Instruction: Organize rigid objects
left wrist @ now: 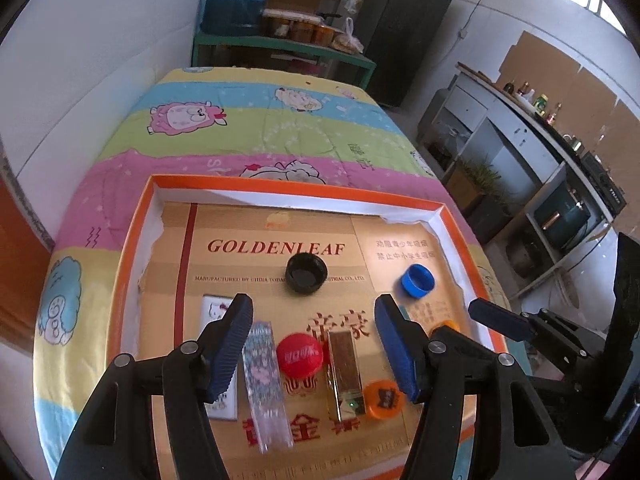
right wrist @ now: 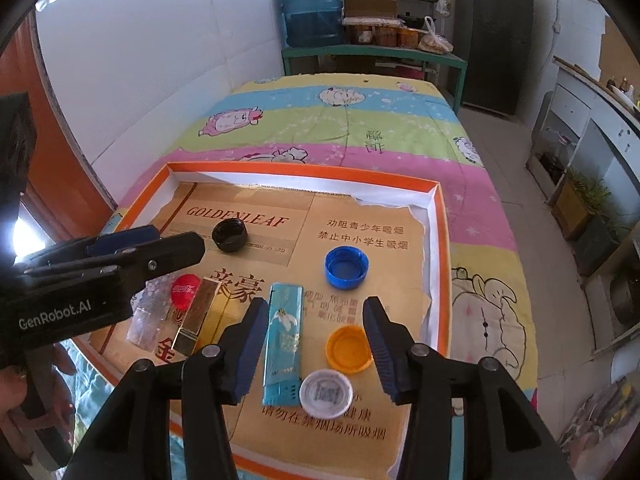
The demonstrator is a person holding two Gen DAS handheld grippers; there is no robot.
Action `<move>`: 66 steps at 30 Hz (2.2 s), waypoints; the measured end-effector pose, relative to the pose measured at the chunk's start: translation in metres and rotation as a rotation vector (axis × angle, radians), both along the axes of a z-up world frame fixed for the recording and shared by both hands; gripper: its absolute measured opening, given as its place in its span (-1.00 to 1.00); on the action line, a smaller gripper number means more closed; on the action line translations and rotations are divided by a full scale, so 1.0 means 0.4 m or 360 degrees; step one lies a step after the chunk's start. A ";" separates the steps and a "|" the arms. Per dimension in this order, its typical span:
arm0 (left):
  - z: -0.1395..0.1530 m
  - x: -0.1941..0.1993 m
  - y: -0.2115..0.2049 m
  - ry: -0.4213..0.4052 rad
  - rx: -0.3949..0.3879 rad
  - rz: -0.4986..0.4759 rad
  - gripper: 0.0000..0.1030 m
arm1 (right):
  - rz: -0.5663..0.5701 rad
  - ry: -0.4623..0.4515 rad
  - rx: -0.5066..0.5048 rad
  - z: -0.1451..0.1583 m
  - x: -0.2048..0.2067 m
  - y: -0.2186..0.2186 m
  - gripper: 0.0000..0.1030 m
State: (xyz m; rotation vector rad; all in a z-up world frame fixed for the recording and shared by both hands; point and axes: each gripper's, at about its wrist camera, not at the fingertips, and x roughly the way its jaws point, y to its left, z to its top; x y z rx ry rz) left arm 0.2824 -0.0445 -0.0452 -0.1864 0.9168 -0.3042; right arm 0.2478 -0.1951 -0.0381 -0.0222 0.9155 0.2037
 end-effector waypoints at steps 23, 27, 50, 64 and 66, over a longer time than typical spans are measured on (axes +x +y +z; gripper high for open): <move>0.079 -0.291 0.016 -0.0209 0.0178 0.0113 0.26 | -0.0214 -0.0183 0.0009 0.076 -0.235 -0.002 -0.05; 0.100 -0.336 0.024 -0.0253 0.0188 0.0138 0.26 | -0.0197 -0.0212 0.0016 0.087 -0.279 0.015 -0.05; 0.168 -0.548 0.060 -0.0390 0.0187 0.0312 0.26 | -0.0192 -0.0347 0.0042 0.142 -0.448 0.058 -0.05; 0.185 -0.656 0.048 -0.0406 0.0232 0.0324 0.26 | -0.0192 -0.0456 0.0012 0.183 -0.552 0.077 -0.05; 0.189 -0.669 0.044 -0.0418 0.0259 0.0327 0.26 | -0.0202 -0.0486 -0.0006 0.191 -0.571 0.082 -0.05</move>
